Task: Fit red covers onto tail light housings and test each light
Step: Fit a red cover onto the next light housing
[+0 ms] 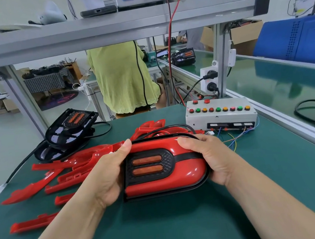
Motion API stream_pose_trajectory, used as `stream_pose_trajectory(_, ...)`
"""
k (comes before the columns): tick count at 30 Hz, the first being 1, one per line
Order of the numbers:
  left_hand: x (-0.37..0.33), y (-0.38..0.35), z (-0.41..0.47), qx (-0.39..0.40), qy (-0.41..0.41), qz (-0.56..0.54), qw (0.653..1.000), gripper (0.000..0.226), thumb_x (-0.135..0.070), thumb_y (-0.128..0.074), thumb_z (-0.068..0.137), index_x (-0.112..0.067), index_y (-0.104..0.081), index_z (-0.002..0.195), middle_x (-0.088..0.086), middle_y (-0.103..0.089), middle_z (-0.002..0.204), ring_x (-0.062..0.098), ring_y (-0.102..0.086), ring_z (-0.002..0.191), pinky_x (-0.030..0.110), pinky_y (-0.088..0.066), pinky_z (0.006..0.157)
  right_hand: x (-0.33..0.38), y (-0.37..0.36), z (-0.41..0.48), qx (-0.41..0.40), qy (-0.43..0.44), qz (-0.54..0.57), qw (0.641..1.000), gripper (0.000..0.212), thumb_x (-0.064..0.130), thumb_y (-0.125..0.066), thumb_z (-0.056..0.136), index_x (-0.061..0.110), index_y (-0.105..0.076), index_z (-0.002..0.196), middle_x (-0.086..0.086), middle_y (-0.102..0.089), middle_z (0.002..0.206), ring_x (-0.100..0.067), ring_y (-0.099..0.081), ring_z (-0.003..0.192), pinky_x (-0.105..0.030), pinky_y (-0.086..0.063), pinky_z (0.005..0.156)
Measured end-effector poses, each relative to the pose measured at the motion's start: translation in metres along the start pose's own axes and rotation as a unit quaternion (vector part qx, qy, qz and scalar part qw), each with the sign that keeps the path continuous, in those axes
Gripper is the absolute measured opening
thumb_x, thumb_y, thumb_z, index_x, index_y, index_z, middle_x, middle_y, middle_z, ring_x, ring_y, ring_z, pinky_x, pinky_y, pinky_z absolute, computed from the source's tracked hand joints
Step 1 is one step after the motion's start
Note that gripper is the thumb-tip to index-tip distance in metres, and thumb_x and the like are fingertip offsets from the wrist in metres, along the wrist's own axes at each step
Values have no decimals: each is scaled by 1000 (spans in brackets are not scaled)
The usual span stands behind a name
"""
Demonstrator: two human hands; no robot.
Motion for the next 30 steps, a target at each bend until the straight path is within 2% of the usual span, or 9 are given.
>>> stream_pose_trajectory(9,-1,-3,-1,-43,-25,-4,999,51,-39,-57,88,4,-68,113,28,-70,108,43,-71,93,47,-60,66,2,-5,-2,2,14,1,1000,25,22,-79,61,12,-80,84,-17,-76,87,-26,-72,67,-38,-61,62)
stream_pose_trajectory(13,0,-1,1,-59,-32,6,998,47,-41,-57,91,1,-74,105,27,-71,104,43,-72,89,47,-60,65,2,-5,-3,-9,25,-2,1000,28,22,-78,62,11,-80,88,-18,-76,89,-27,-71,68,-41,-61,65)
stream_pose_trajectory(17,-1,0,0,-13,-18,11,1000,50,-46,-53,91,-4,-75,107,26,-70,112,41,-70,99,47,-60,71,2,-6,-2,-6,32,-4,999,26,21,-77,62,12,-80,87,-17,-76,88,-26,-71,69,-40,-60,65)
stream_pose_trajectory(21,-2,2,-1,16,-10,-3,1000,55,-53,-56,85,-7,-75,109,25,-70,113,40,-70,100,47,-60,71,3,-7,-3,5,39,-21,999,28,23,-78,63,11,-79,88,-16,-75,87,-25,-70,69,-38,-61,65)
stream_pose_trajectory(25,-4,1,-4,47,1,-11,999,45,-46,-59,87,-11,-76,107,24,-70,113,36,-71,98,47,-60,70,0,-10,-5,16,36,-43,998,37,23,-78,63,6,-75,95,-17,-74,90,-27,-69,73,-40,-60,69)
stream_pose_trajectory(30,-8,3,-10,148,10,-29,988,57,-50,-43,97,-7,-62,130,24,-59,134,38,-58,123,46,-54,91,4,-5,-5,21,27,-23,999,24,23,-77,65,12,-80,87,-15,-75,87,-25,-71,70,-38,-60,67)
Point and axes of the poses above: each hand's wrist, its own z-axis towards the middle knuckle, its own y-axis out of the back of the hand, x = y × z, the point moved 3 cm from there along z, towards the middle knuckle
